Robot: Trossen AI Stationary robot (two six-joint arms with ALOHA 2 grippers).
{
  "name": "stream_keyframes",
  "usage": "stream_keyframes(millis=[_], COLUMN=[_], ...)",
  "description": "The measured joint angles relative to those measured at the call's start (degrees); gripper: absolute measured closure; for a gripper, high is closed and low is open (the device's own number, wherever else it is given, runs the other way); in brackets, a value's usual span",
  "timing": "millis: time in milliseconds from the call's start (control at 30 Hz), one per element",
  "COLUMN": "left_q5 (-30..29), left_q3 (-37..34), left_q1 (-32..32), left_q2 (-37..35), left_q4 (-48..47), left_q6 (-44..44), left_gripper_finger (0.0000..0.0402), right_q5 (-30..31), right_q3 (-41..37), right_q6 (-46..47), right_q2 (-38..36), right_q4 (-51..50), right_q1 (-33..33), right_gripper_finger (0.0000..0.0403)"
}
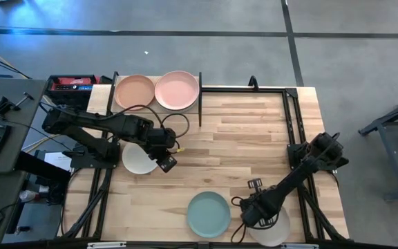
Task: Place and stack plates onto a shelf
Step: Stack the gray plate on top of the orange plate on the shelf
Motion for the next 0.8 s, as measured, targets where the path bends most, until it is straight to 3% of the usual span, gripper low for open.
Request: stream_keyframes(millis=[333, 800], left_q5=[-1.3, -7.0], left_q3=[0.0, 0.0], left_q1=[0.0, 5.6], left_q2=[0.0, 0.0], left_q4=[0.0, 0.0], left_q6=[1.0, -1.9], left_gripper_finger=[0.0351, 0.0351], right_q5=[-1.5, 3.5], right_q3=[0.0, 0.0], right_q6=[4.0, 22.1], right_q2=[-0.8, -14.5], right_q4=[-3.1, -17.1], right_q1=[-2.2, -9.4], right_gripper_finger=[0.0401, 0.0402])
